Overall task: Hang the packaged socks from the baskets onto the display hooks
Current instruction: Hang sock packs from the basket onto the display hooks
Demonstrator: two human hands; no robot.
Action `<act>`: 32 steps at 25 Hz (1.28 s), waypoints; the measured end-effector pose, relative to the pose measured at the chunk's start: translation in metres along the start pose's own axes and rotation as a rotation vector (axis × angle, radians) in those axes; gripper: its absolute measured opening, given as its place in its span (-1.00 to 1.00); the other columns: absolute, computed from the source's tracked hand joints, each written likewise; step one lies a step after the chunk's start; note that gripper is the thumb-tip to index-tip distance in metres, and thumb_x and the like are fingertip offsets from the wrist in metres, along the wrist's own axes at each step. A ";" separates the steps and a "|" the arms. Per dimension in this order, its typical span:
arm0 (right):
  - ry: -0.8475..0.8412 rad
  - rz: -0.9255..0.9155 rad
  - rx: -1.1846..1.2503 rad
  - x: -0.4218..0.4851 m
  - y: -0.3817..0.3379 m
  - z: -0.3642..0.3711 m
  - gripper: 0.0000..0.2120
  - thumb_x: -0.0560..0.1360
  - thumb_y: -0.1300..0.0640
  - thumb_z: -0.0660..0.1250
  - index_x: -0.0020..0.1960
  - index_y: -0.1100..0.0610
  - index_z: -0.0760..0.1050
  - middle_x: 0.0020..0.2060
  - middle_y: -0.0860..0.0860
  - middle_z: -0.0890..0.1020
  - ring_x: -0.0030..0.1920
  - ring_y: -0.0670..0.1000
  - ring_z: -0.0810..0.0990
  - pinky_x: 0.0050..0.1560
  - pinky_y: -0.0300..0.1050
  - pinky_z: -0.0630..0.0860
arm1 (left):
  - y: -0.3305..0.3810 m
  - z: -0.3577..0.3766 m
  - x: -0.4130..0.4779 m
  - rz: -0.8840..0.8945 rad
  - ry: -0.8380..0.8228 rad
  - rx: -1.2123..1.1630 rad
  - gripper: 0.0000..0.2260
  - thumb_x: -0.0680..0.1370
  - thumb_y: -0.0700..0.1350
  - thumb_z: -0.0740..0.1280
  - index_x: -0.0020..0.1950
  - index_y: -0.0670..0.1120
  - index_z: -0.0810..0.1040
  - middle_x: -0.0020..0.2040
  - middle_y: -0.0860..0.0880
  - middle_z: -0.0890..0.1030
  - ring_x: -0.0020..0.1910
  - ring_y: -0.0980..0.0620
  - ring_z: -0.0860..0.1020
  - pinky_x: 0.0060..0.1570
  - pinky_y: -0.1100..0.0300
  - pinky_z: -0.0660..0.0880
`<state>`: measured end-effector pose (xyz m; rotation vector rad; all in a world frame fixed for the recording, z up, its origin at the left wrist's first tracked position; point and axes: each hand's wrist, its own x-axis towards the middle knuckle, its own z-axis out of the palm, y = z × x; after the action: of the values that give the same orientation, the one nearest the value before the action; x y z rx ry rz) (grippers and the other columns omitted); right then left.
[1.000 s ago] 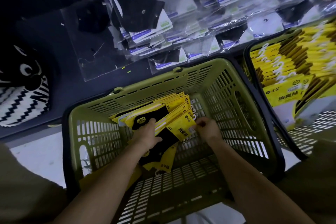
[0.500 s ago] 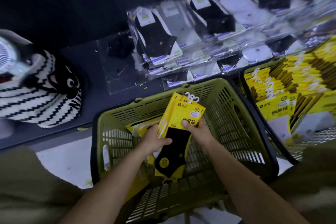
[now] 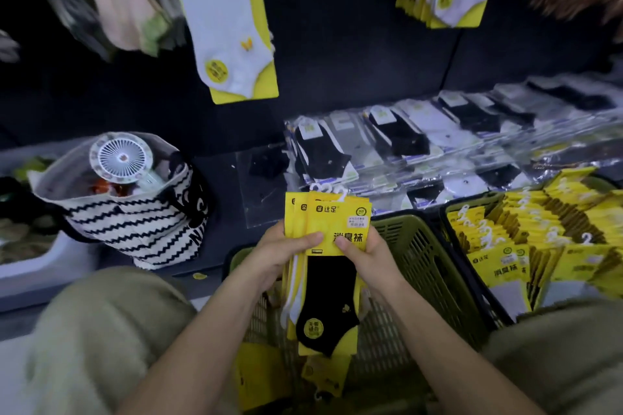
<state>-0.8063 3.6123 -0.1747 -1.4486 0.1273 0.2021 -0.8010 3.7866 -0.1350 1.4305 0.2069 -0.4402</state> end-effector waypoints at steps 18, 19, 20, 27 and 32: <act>-0.012 -0.377 -0.081 0.047 -0.223 0.089 -0.93 0.50 0.21 0.34 -0.09 0.05 0.54 -0.14 -0.01 0.68 -0.13 -0.05 0.66 -0.12 -0.17 0.59 | 0.179 -0.053 -0.024 0.544 0.209 -0.139 -0.68 0.31 -0.03 0.43 0.02 -0.09 0.59 -0.06 -0.06 0.70 -0.11 -0.02 0.67 -0.21 0.19 0.59; -0.012 -0.408 -0.076 0.051 -0.236 0.094 -0.92 0.52 0.21 0.32 -0.08 0.03 0.52 -0.12 -0.02 0.67 -0.12 -0.07 0.65 -0.13 -0.20 0.59 | 0.190 -0.058 -0.025 0.575 0.239 -0.143 -0.70 0.31 -0.03 0.43 0.00 -0.07 0.58 -0.10 -0.02 0.71 -0.15 0.01 0.68 -0.25 0.22 0.59; -0.012 -0.441 -0.082 0.057 -0.250 0.099 -0.91 0.54 0.20 0.29 -0.07 0.02 0.50 -0.10 -0.02 0.66 -0.12 -0.09 0.64 -0.16 -0.25 0.58 | 0.202 -0.063 -0.025 0.607 0.266 -0.149 -0.71 0.30 -0.01 0.42 -0.01 -0.05 0.58 -0.12 0.00 0.71 -0.17 0.04 0.68 -0.28 0.24 0.58; -0.038 -0.611 -0.128 0.090 -0.355 0.142 -0.95 0.58 0.13 0.22 -0.03 0.03 0.45 0.03 0.04 0.60 0.05 0.04 0.59 0.09 -0.01 0.54 | 0.269 -0.109 -0.030 0.757 0.379 -0.134 -0.48 0.27 0.06 0.45 0.19 -0.04 0.52 -0.04 0.01 0.70 -0.10 0.01 0.68 -0.28 0.24 0.58; 0.025 -0.591 -0.217 0.107 -0.370 0.165 -0.90 0.57 0.10 0.22 -0.12 -0.03 0.42 0.02 0.06 0.60 0.06 0.07 0.58 0.14 0.10 0.53 | 0.287 -0.121 -0.022 0.736 0.429 -0.129 -0.72 0.39 -0.05 0.44 0.07 -0.04 0.58 -0.08 0.00 0.70 -0.18 0.05 0.68 -0.31 0.24 0.58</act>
<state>-0.6283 3.7418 0.1820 -1.6409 -0.3108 -0.2938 -0.6874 3.9317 0.1177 1.3516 0.0387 0.4778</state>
